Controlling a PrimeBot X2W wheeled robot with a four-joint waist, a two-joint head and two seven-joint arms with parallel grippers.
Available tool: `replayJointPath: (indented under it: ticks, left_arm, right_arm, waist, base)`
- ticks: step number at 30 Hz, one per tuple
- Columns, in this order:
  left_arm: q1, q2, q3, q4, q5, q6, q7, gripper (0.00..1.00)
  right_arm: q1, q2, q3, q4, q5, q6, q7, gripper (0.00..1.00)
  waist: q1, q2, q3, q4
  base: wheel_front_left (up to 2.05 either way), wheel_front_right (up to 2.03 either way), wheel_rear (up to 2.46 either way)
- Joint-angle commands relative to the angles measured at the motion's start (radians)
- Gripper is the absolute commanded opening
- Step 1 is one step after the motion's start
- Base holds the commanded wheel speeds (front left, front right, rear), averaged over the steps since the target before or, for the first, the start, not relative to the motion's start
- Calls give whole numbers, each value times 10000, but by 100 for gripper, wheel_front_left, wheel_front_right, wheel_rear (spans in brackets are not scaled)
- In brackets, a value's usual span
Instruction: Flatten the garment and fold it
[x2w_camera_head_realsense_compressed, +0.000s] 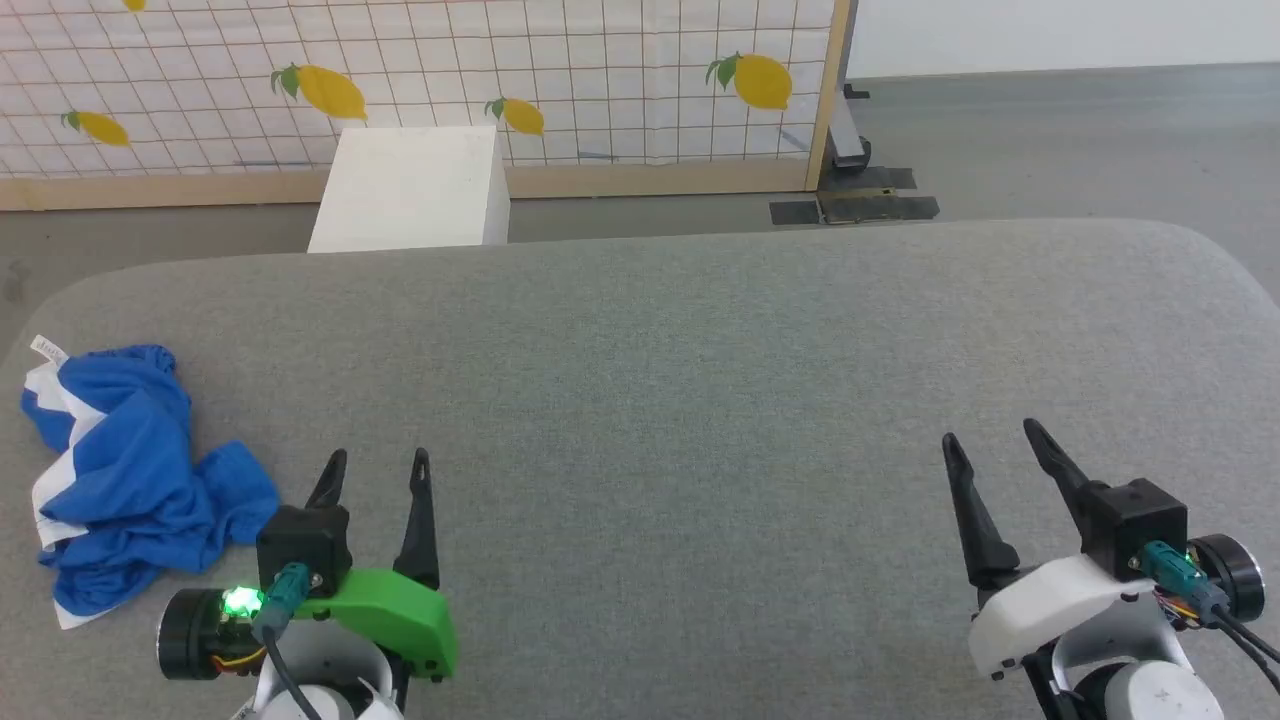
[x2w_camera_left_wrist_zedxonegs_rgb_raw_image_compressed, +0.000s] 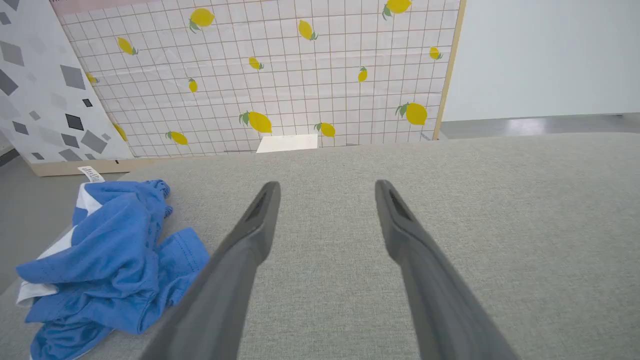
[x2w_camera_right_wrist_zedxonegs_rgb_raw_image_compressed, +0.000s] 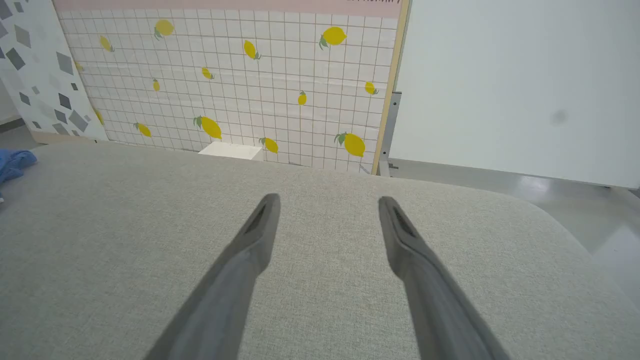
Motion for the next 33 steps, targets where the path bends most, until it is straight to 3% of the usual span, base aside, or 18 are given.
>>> replayJointPath:
  ticks: [1,17,33]
  left_arm:
    - [15,-2,-31,53,-48,32,-88,100]
    - [61,-8,-186,189,-281,190,-416,100]
    - [167,-15,-257,238,-510,384,-748,100]
  right_arm:
    - [32,0,0,74,103,-1,-91,100]
    - [83,1,-18,411,500,-3,-424,100]
    - [155,2,16,719,846,-5,-758,100]
  waist:
    - [0,0,0,0]
    - [0,0,-8,202]
    - [0,0,-1,947]
  base:
    - [0,0,0]
    - [0,0,0]
    - [0,0,0]
